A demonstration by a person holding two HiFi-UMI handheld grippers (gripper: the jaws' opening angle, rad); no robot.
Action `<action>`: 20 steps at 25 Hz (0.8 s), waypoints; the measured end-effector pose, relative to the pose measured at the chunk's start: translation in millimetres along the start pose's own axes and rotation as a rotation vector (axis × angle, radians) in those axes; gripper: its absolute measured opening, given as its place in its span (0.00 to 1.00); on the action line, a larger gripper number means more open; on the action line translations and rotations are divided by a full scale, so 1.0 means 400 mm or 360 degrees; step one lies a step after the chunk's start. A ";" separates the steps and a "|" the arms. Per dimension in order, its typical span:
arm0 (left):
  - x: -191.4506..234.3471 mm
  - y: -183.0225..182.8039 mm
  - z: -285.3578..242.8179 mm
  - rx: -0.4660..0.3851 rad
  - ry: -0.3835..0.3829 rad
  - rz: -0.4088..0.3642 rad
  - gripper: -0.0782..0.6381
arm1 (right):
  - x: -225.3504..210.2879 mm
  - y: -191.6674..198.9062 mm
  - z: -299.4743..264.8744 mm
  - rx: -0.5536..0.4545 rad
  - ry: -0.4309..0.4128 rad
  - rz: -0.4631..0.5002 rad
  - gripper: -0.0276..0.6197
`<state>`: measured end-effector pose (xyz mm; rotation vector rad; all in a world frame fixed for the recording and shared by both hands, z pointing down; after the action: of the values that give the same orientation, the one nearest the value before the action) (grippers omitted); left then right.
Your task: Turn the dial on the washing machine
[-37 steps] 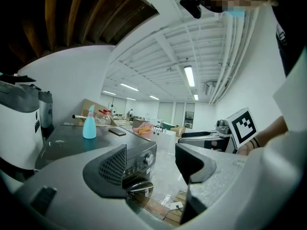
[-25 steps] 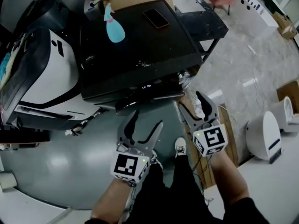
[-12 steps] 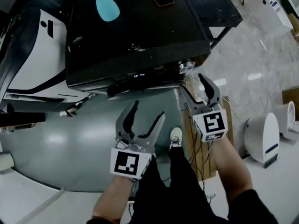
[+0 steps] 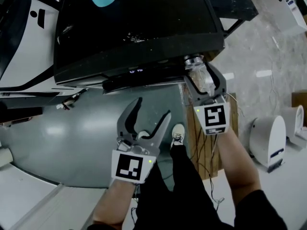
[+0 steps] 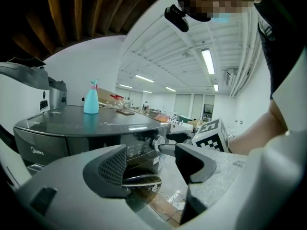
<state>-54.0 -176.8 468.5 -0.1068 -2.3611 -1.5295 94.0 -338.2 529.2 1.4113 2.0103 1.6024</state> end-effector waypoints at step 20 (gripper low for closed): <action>-0.005 0.043 -0.030 0.0048 0.0032 0.0025 0.53 | -0.003 0.033 -0.054 -0.0066 0.0096 -0.0207 0.44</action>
<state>-45.2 -180.1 487.5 -0.1020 -2.3613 -1.4807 87.5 -353.5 548.3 1.2053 2.0440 1.6390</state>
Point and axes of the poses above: the fingertips, and each gripper's own axes: z backward along the fingers, x to its left, y out of its underside, the point moved 8 cm from there along z, backward along the fingers, and after that the axes turned 11 degrees about z, right-handed, at the moved point
